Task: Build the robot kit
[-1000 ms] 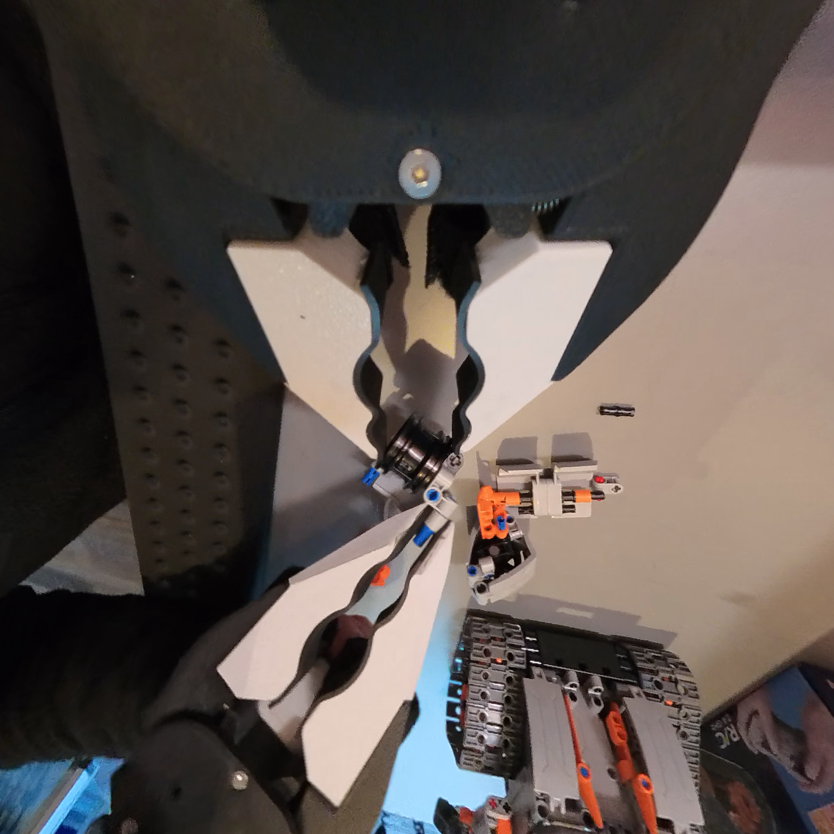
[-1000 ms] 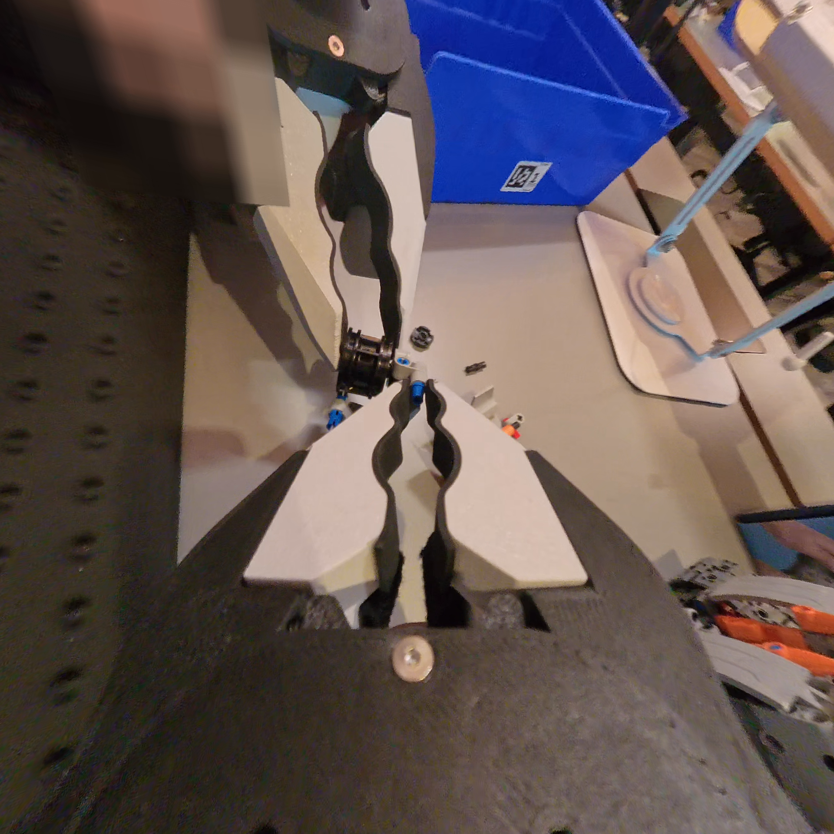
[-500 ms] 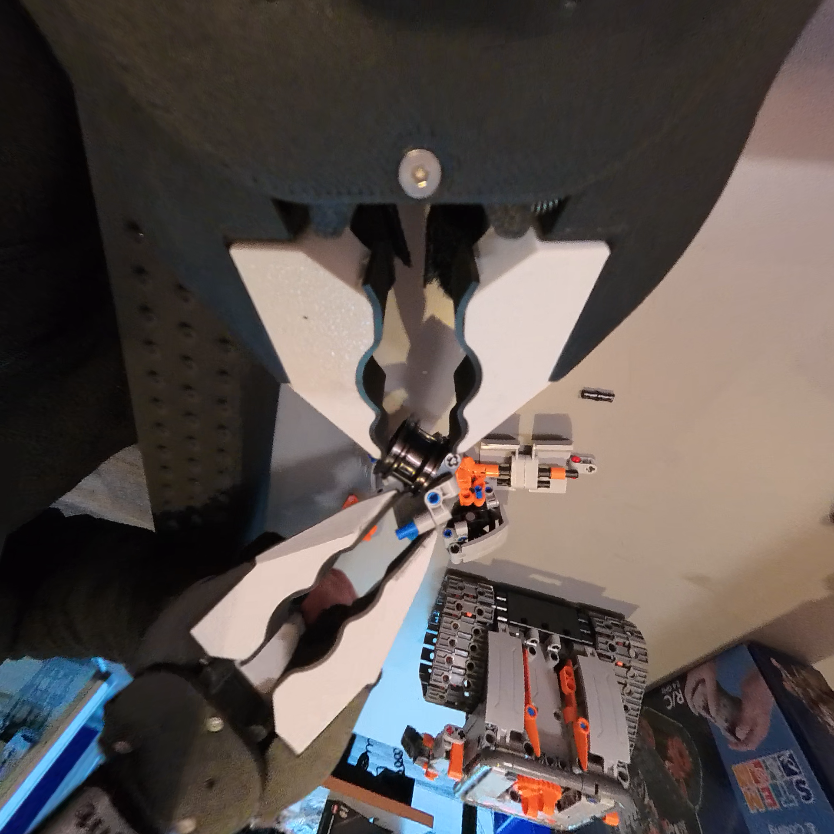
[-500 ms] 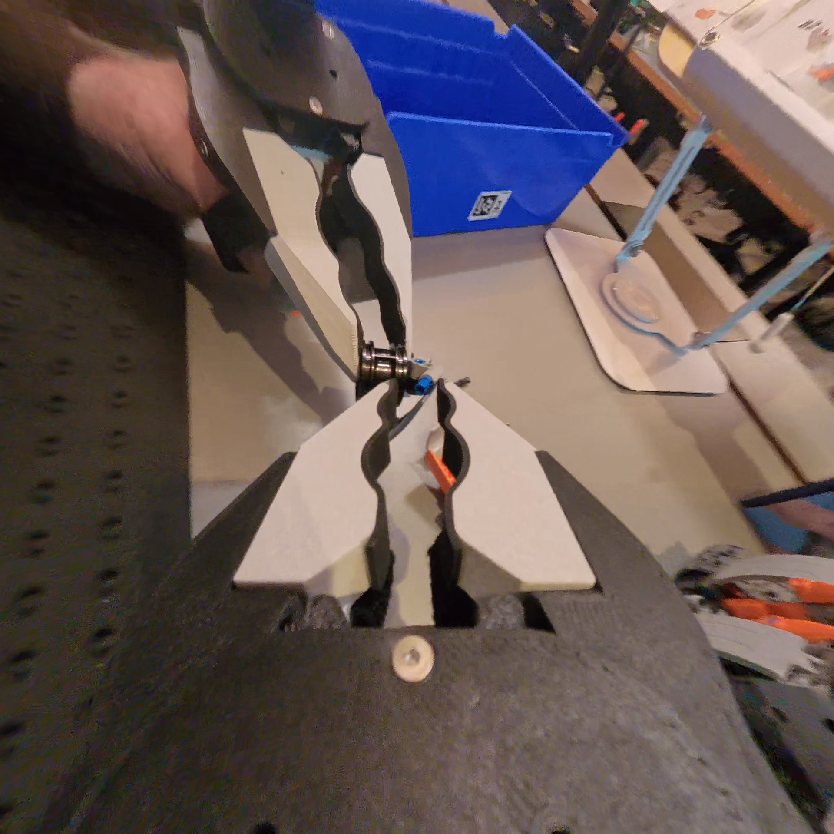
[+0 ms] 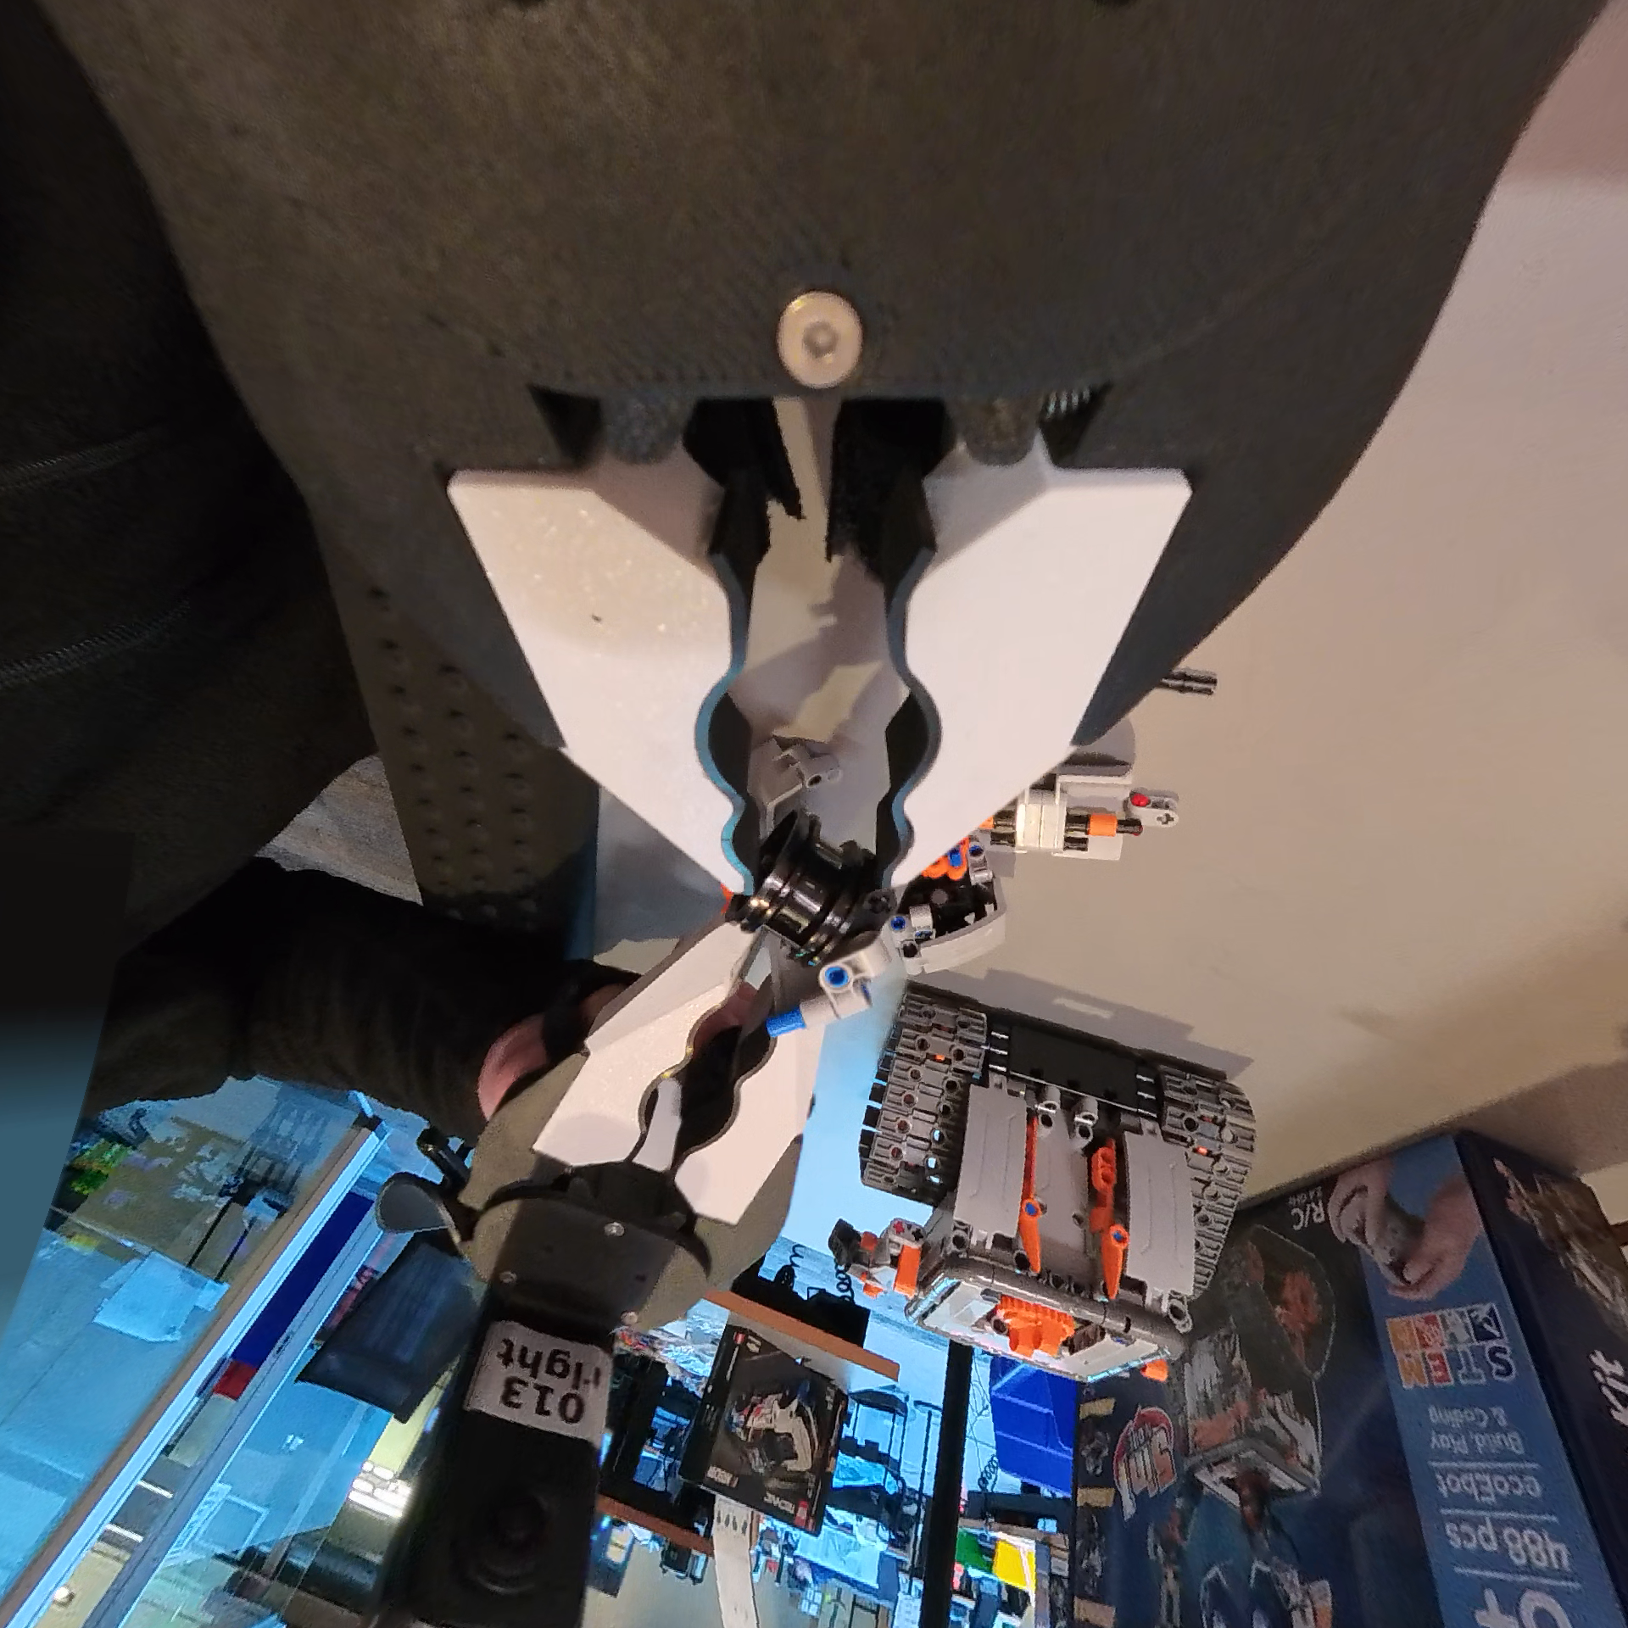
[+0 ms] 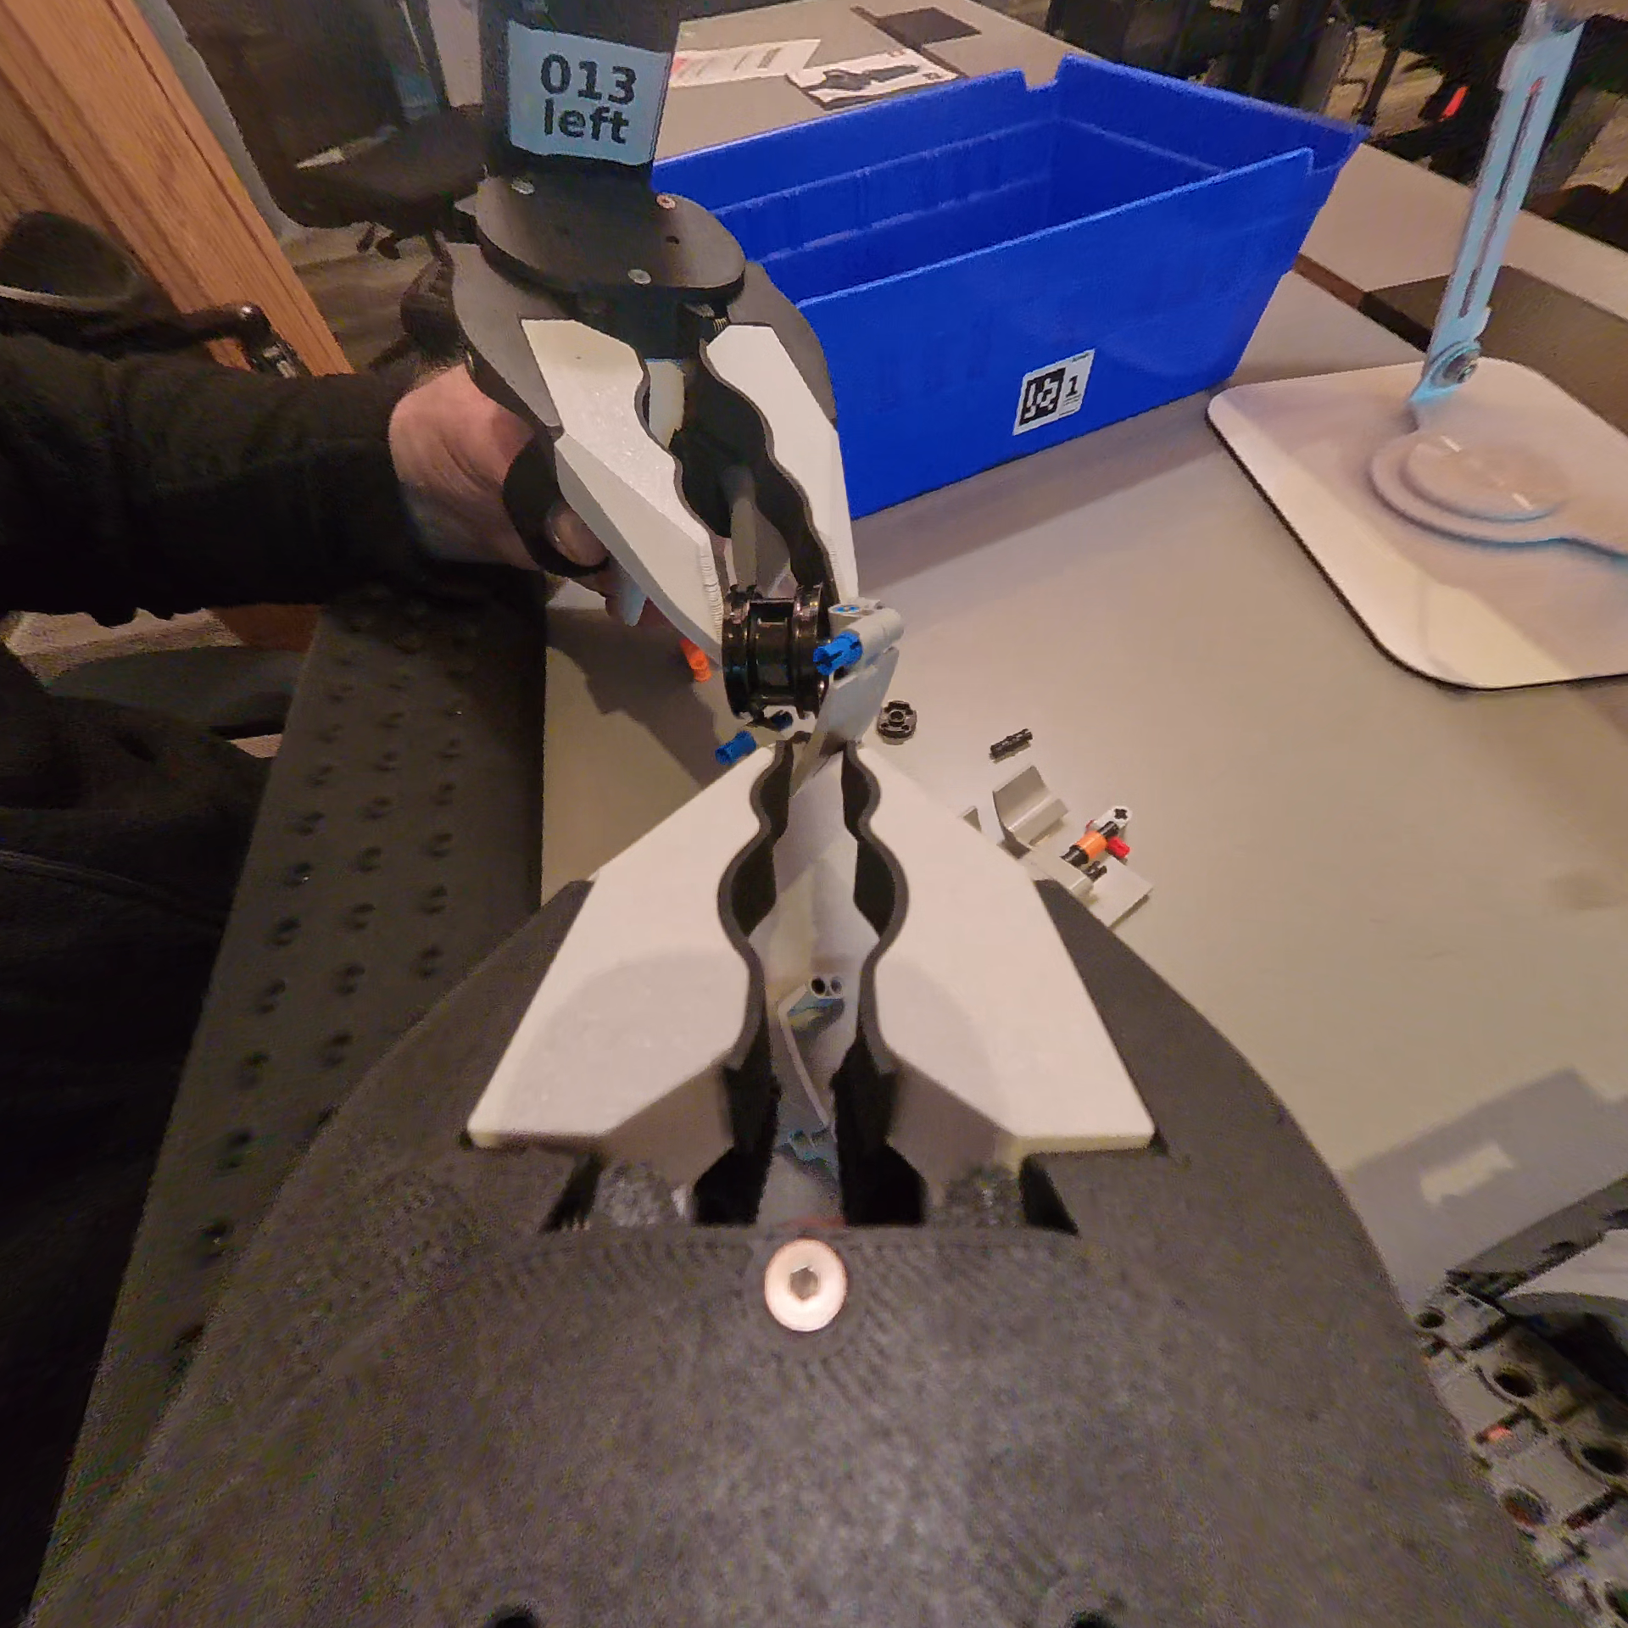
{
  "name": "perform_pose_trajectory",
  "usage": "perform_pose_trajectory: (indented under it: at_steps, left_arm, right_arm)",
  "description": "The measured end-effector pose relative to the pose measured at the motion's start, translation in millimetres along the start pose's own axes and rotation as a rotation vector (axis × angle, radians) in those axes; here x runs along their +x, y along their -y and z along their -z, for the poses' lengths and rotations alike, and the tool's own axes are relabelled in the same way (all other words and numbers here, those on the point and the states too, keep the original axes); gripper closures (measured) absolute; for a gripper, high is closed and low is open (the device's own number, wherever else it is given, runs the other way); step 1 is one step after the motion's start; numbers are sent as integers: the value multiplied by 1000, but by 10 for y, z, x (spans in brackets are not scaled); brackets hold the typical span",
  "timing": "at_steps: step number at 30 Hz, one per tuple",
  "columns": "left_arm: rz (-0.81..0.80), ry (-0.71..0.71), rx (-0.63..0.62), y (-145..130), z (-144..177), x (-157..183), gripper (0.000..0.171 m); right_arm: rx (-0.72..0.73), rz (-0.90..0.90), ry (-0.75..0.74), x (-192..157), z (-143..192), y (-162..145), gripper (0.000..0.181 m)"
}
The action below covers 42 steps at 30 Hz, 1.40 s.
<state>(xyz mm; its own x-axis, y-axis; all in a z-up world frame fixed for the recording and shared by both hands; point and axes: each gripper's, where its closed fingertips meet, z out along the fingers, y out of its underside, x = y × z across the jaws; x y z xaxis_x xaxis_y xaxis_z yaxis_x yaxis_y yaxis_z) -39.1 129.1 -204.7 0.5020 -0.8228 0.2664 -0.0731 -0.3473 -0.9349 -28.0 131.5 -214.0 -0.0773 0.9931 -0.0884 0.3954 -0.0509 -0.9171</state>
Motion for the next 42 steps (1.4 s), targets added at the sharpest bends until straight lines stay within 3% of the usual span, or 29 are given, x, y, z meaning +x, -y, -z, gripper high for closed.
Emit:
perform_pose_trajectory:
  at_steps: [5, 10, 24, 33, 38, 42]
  left_arm:
    - [-58, 15, -21, -3, -16, 9, 148]
    - [-84, 73, -35, 40, -44, -25, 149]
    - [125, 124, 107, 225, -60, -113, 149]
    - [282, 118, 240, 336, -124, -124, 149]
    - [373, 14, 329, 406, -98, -76, 149]
    - [369, -20, 360, 473, -80, -41, 149]
  right_arm:
    - [-28, 60, -56, 37, 17, -12, 176]
    - [-44, 182, -205, 121, 56, 42, 178]
    - [-33, 428, -512, 227, 89, 234, 178]
    - [-101, 706, -768, 315, 210, 350, 179]
    - [-32, 690, -727, 267, 253, 438, 179]
    - [127, 425, -473, 206, 294, 479, 173]
